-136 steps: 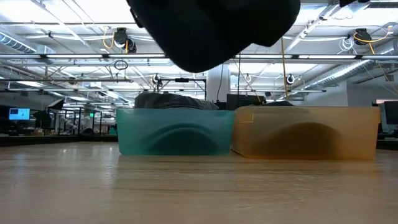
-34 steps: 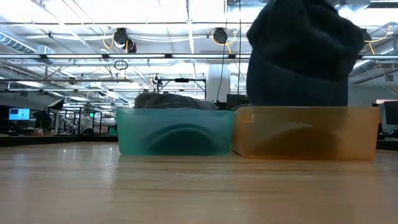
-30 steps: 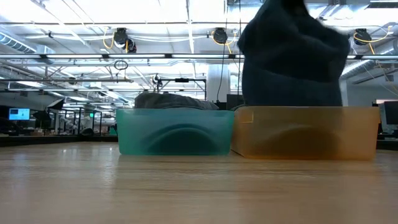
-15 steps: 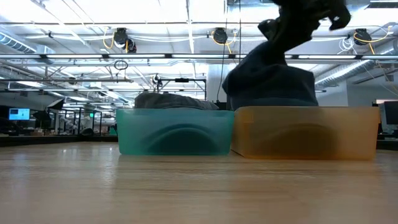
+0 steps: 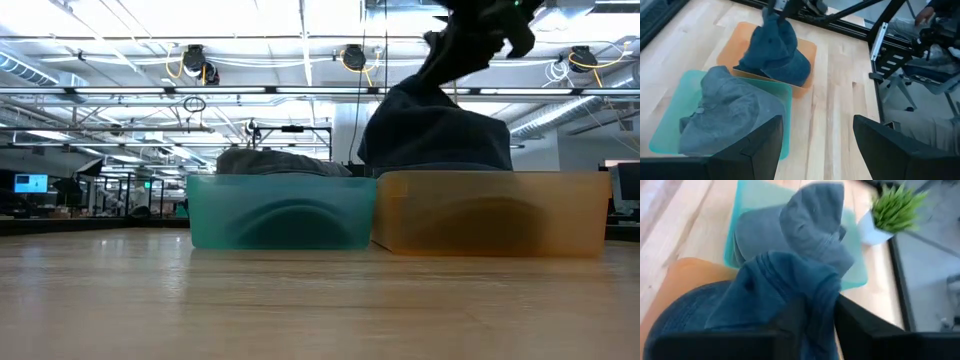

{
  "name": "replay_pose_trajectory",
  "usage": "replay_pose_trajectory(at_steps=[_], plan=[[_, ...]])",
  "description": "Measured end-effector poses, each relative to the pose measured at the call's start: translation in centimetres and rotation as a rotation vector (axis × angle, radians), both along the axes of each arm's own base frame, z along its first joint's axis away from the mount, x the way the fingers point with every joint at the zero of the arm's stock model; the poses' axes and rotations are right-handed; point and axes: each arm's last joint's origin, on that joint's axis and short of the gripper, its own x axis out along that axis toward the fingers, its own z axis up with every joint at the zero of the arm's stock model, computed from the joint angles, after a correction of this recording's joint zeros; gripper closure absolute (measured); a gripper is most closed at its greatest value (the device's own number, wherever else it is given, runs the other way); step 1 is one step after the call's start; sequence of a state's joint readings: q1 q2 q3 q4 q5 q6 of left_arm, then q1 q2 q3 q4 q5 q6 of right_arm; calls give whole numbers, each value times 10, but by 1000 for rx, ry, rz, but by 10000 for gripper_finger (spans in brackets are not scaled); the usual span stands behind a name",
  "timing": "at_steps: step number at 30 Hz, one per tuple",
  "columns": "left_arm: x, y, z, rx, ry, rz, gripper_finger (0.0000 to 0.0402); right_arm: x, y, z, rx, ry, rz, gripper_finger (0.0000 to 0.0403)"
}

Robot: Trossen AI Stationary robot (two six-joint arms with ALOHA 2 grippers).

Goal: Pick & Place hat
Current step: Put the blue cap into the orange bin

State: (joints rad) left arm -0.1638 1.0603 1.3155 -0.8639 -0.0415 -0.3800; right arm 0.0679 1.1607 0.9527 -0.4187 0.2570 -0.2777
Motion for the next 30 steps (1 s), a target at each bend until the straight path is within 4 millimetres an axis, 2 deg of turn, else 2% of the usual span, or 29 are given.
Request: replay_pose_trajectory(at_steps=[4, 8, 10, 13, 17, 23, 30], plan=[[0, 0, 0, -11, 2, -10, 151, -11, 0, 15, -41, -70, 23, 259], [0, -1, 0, -26, 4, -1, 151, -20, -2, 32, -91, -181, -25, 202], [0, -1, 0, -26, 4, -1, 151, -23, -3, 37, -31, -229, -63, 182], [0, -1, 0, -26, 4, -1, 151, -25, -1, 34, 98, -229, -140, 171], [0, -1, 0, -21, 3, -5, 151, -18, 8, 16, 190, -183, -181, 182], [0, -1, 0, -21, 3, -4, 151, -11, 14, -22, 210, -173, -181, 214], [0, -1, 0, -27, 4, -1, 151, -17, 4, -63, 236, -242, -227, 309]])
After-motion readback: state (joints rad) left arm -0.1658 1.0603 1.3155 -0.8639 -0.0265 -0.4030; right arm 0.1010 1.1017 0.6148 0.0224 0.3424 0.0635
